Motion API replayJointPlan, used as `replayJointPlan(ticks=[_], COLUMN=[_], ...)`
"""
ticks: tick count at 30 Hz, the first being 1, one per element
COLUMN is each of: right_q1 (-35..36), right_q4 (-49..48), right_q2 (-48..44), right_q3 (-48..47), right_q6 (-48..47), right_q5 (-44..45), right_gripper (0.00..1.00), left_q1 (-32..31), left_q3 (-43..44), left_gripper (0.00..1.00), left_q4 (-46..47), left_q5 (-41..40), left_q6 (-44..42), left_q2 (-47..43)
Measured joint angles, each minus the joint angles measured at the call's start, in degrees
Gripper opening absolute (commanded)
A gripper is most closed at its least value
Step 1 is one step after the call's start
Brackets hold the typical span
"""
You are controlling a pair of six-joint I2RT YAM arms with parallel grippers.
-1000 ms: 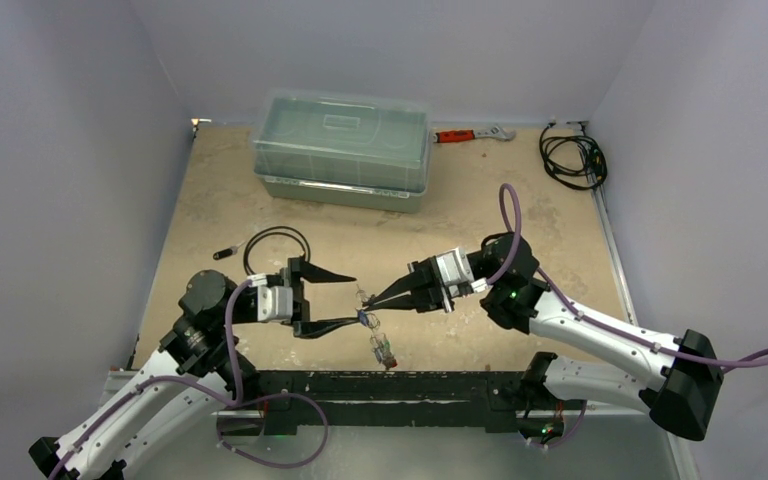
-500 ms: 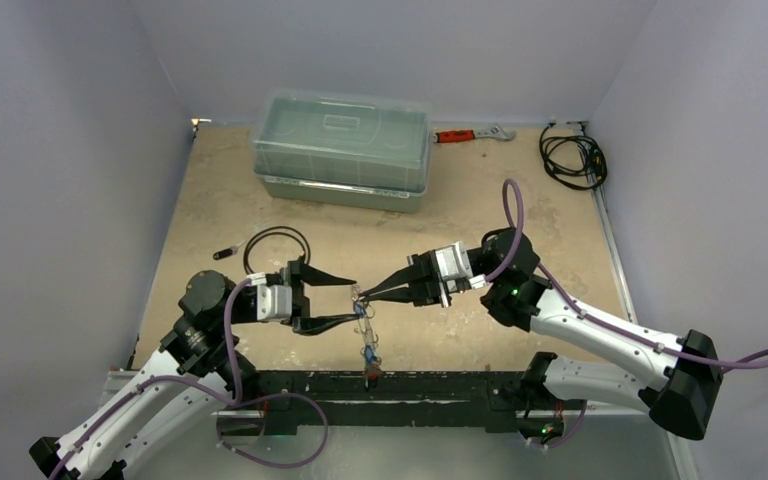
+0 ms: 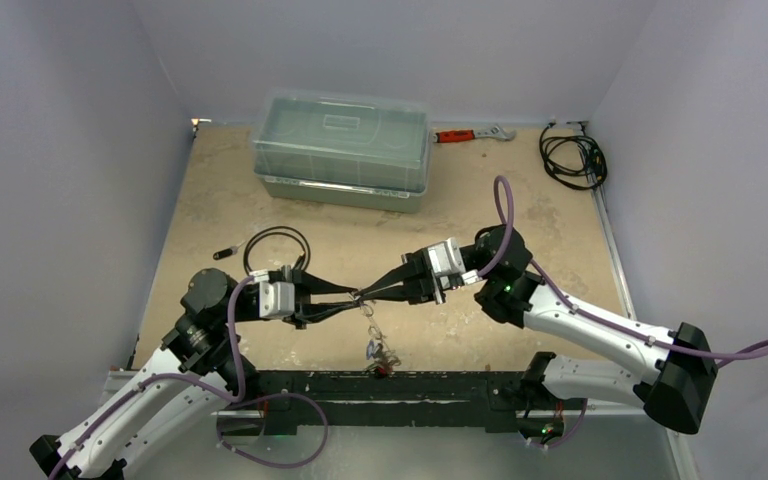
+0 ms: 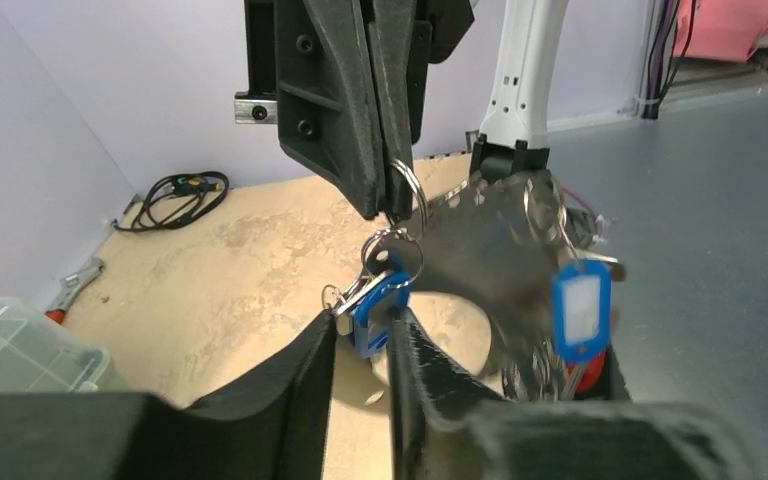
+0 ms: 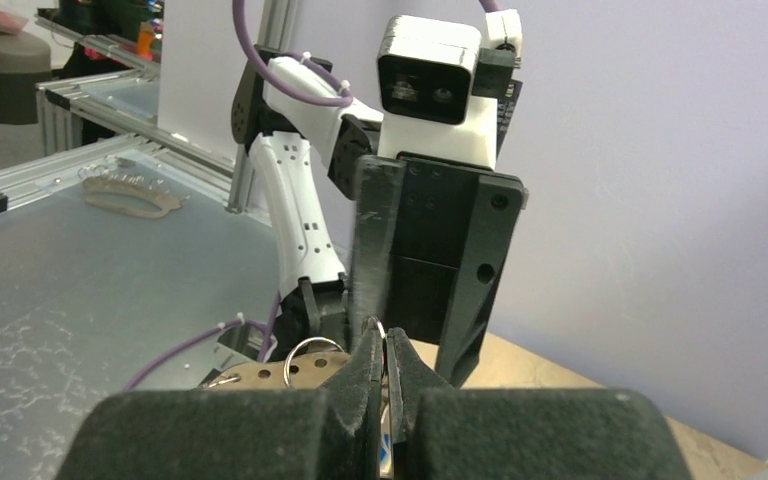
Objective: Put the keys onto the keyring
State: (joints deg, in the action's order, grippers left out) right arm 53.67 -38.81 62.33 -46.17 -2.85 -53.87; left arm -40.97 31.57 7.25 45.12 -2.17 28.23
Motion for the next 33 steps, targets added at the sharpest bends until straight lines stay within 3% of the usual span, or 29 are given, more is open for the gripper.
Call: replayJointPlan(ticks=[3, 14, 15, 18, 20, 33], right_q1=[0.0, -0.1, -0.1, -0.1, -0.1, -0.1], right_q4=[-0.8, 0.0, 0.7, 3.2, 5.0, 7.5], right_q2=[0.0, -1.0, -1.3, -2.1, -2.8, -4.3], right_q3=[0.0, 0.0, 0.0, 0.0, 0.0, 0.5], right_q6=[0.3, -0.4, -0.8, -2.4, -3.7, -6.2], right_q5=[-0.3, 1.5, 1.9, 3.7, 5.4, 10.9], right_gripper=[0.00, 0.00, 0.00, 0.00, 0.00, 0.00], left_q1=[0.0, 0.0, 0.0, 0.0, 0.0, 0.0], left_q3=[0.0, 0.0, 0.0, 0.1, 0.2, 3.3], left_gripper=[0.00, 0.00, 0.07, 0.47, 0.58, 0.46], left_q4=[-0.1, -0.8, -1.0, -2.3, -3.2, -7.4], left_q5=[0.1, -0.1, -0.4, -1.4, -2.7, -10.7], left_q6=[0.1, -0.2, -0.5, -1.4, -2.3, -2.1], left_q2=[0.0, -0.9, -1.1, -1.2, -1.4, -2.5])
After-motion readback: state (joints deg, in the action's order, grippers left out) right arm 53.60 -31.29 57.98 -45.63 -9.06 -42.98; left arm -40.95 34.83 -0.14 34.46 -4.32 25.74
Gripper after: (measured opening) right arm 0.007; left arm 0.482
